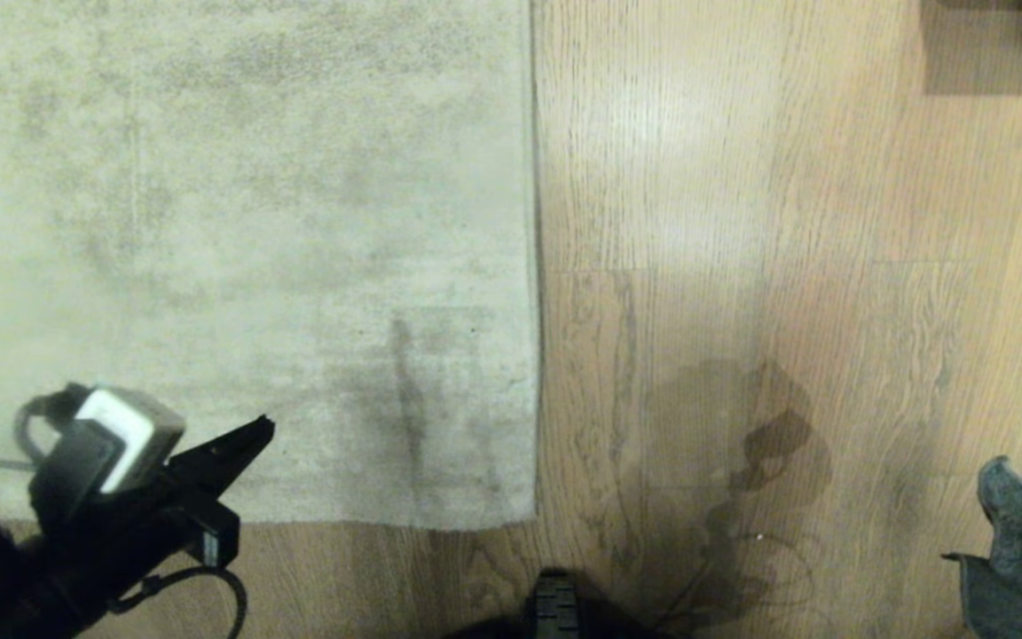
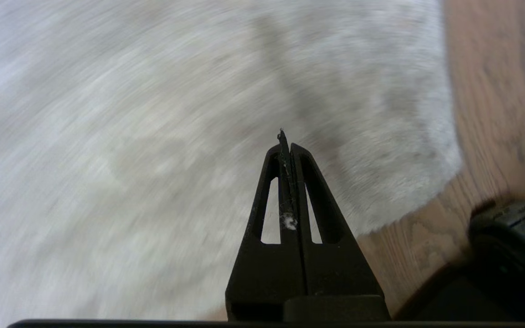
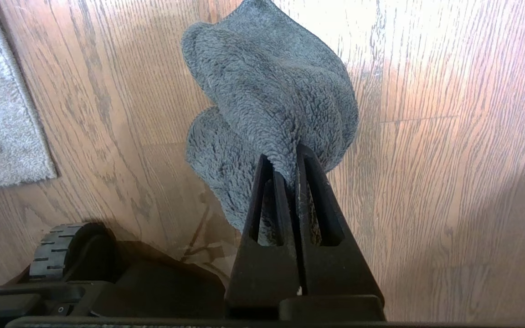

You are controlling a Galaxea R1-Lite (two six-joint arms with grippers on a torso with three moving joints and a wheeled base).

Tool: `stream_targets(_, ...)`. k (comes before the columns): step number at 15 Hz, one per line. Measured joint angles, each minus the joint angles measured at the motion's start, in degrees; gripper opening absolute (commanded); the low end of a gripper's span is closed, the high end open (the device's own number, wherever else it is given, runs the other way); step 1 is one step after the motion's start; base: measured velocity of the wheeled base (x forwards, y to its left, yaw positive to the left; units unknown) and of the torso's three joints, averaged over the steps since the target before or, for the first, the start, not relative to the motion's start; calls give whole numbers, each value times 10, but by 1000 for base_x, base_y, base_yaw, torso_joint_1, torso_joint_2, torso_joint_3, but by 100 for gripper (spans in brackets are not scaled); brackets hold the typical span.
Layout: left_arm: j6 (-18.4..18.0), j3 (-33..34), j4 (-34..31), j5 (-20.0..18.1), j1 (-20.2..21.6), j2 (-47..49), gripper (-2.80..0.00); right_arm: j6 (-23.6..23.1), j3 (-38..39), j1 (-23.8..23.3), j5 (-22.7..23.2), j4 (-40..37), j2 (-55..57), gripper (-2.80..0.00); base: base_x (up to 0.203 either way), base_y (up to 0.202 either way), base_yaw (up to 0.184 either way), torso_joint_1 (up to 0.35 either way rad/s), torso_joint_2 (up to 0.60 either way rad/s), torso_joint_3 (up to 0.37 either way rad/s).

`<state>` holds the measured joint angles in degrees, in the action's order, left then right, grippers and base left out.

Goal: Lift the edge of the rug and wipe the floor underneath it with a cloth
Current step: Put down the rag

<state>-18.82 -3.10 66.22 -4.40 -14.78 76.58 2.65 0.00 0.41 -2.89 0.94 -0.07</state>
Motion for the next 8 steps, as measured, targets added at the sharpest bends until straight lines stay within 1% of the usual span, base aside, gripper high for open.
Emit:
stream_targets(2, 32, 19, -49, 0, 30, -69, -280, 0, 0, 0, 0, 0, 0, -280, 0, 0, 0, 0, 0, 0)
stream_targets(3, 43, 24, -78, -2, 43, -100, -280, 0, 0, 0, 0, 0, 0, -280, 0, 0, 0, 0, 0, 0)
stream_targets(6, 53, 30, -170, -32, 80, -182, -280, 0, 0, 0, 0, 0, 0, -280, 0, 0, 0, 0, 0, 0)
stream_targets(8, 62, 31, -247, -40, 91, -242, -280, 0, 0, 0, 0, 0, 0, -280, 0, 0, 0, 0, 0, 0)
